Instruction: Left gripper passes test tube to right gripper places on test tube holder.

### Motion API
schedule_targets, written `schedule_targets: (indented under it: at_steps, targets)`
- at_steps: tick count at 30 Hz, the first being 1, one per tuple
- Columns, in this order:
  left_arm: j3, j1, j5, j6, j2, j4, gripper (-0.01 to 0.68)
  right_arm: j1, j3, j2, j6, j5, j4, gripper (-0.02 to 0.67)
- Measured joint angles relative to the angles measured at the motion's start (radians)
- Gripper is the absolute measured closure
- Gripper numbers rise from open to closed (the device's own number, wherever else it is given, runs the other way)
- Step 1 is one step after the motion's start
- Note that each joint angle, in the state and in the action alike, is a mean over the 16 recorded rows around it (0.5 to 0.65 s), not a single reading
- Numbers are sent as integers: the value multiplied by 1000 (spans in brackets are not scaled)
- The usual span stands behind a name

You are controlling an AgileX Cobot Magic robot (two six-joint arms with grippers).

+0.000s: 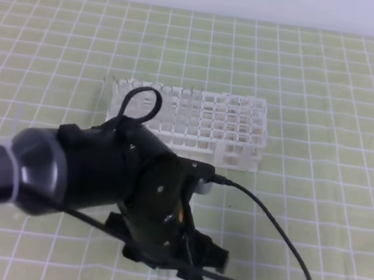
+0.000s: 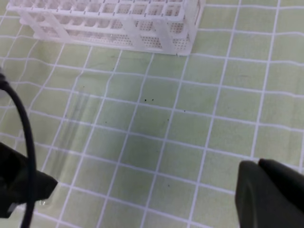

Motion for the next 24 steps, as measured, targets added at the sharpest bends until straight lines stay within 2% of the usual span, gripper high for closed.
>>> schedule_targets:
  at_steps: [15, 24]
  targets:
    - [-71, -5, 68, -42, 122, 77, 353, 0, 0, 0, 0, 5, 0, 665]
    - [-81, -5, 74, -45, 164, 84, 363, 0, 0, 0, 0, 8, 0, 665]
